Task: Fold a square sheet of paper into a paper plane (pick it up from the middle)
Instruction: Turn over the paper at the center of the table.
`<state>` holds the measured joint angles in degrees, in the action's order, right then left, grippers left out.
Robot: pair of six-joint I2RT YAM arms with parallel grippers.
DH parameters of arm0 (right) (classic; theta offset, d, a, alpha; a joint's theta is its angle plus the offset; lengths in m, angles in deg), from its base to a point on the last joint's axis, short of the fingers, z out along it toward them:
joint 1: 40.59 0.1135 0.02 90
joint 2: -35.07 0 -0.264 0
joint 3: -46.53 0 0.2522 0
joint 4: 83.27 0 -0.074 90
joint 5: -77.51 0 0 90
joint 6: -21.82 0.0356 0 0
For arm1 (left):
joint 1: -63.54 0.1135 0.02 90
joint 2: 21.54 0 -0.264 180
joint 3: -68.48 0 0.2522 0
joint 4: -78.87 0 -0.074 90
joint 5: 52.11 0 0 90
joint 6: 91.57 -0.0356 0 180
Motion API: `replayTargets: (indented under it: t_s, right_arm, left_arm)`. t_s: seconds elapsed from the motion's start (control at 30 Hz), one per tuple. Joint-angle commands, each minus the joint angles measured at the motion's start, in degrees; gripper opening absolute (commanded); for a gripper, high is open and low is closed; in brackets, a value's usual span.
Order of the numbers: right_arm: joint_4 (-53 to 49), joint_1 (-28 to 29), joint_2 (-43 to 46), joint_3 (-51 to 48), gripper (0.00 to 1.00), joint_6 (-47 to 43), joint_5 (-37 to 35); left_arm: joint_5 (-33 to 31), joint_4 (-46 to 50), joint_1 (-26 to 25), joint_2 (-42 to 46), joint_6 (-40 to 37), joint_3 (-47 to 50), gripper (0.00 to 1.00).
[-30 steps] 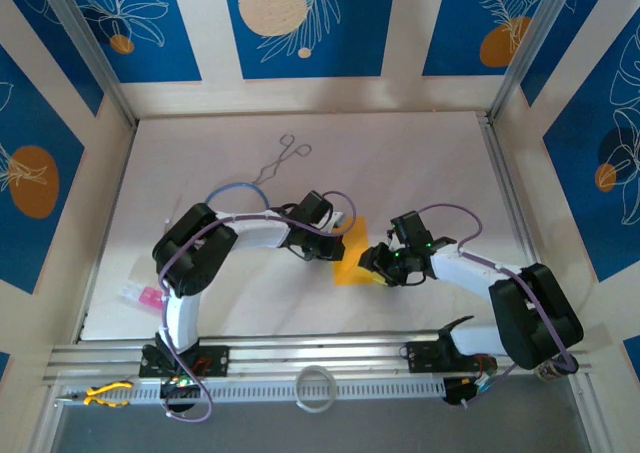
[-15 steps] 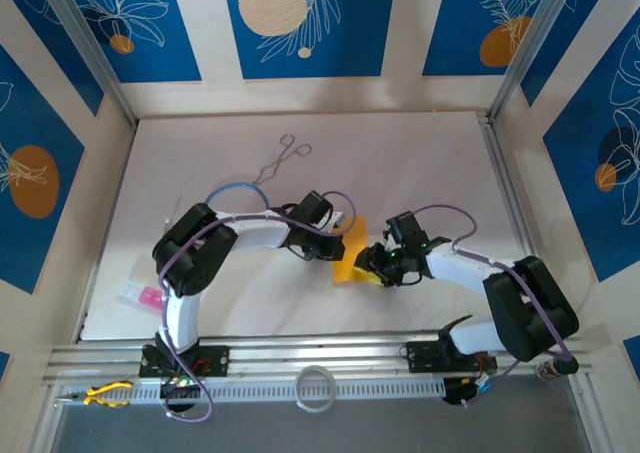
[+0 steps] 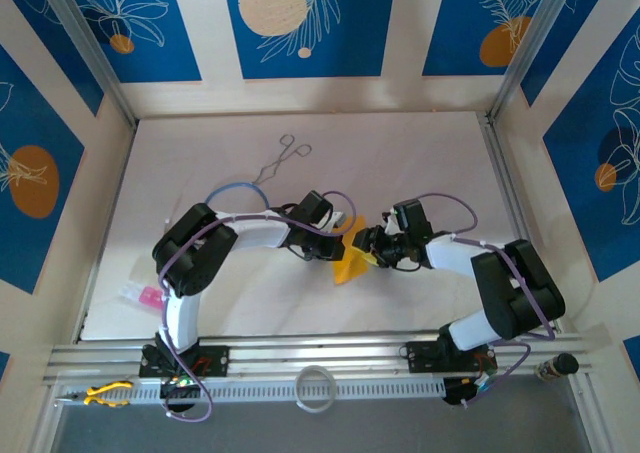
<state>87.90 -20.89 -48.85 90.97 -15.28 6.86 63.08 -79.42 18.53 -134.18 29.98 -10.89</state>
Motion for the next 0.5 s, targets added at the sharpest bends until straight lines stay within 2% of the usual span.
replayTargets:
  t_s: [0.0, 0.47]
  right_arm:
    - [0.3, -0.8, -0.8, 2.3, 0.50, -4.0, 2.1]
    - [1.0, -3.4, -5.1, 4.2, 0.46, -8.5, 5.7]
  left_arm:
    - [-0.9, 2.8, 0.3, 0.3, -0.4, 1.5, 0.00]
    - [-1.1, 3.2, 0.3, 0.4, -0.5, 1.1, 0.00]
